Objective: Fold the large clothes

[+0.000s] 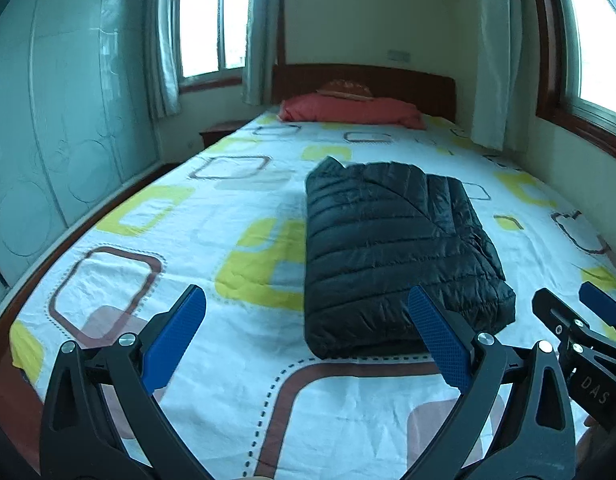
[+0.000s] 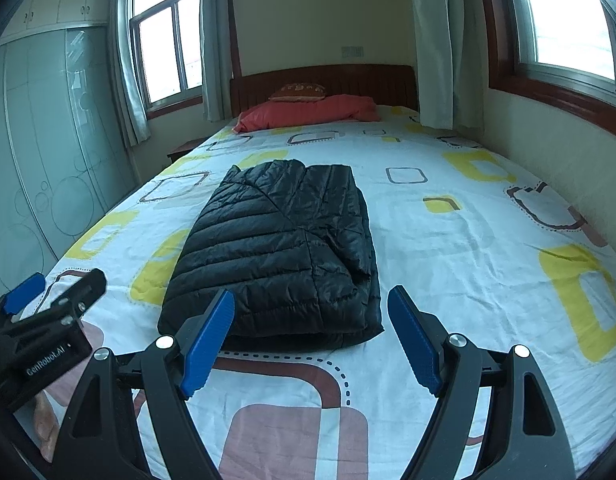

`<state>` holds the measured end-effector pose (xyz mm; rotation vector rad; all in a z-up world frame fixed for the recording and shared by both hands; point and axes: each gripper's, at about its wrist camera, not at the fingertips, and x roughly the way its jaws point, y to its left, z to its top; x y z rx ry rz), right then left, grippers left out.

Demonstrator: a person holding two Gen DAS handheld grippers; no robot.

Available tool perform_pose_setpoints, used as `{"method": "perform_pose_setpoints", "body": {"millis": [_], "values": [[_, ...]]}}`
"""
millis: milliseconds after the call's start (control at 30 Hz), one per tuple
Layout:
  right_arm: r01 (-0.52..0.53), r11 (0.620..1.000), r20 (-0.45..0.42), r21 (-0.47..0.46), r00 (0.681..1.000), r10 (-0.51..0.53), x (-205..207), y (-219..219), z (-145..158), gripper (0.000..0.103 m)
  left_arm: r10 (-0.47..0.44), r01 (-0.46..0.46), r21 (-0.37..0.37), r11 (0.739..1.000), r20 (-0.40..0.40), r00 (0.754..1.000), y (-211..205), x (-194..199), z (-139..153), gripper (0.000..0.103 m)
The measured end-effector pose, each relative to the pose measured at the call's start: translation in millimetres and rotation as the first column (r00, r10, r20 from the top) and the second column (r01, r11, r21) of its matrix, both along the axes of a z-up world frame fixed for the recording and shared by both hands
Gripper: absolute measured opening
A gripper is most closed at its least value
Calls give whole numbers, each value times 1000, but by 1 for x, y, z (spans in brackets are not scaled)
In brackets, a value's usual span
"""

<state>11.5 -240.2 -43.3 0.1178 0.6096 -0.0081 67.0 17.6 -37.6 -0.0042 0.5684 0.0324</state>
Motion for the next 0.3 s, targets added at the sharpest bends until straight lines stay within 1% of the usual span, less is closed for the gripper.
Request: {"method": "perform_pose_setpoints", "body": {"millis": [100,133,233,300], "values": [[6,1000,-9,5,1000,-6,4,-6,-5,78,16,-16,10,1000,17,1000,3,6,-7,101],[13,1000,-12,7,1000,-13,7,-10,-6,78,19,-20,8,1000,7,1000,6,11,-11,101],[46,999,-28,17,999,-45,16,-29,-15,78,21,-21,0,1000,-63,998,21,31,-28,101],[89,996,-42,13,995,-88,24,-47,-24,78,72,-73,-5,997,-110,991,42,49,-46,101]]}}
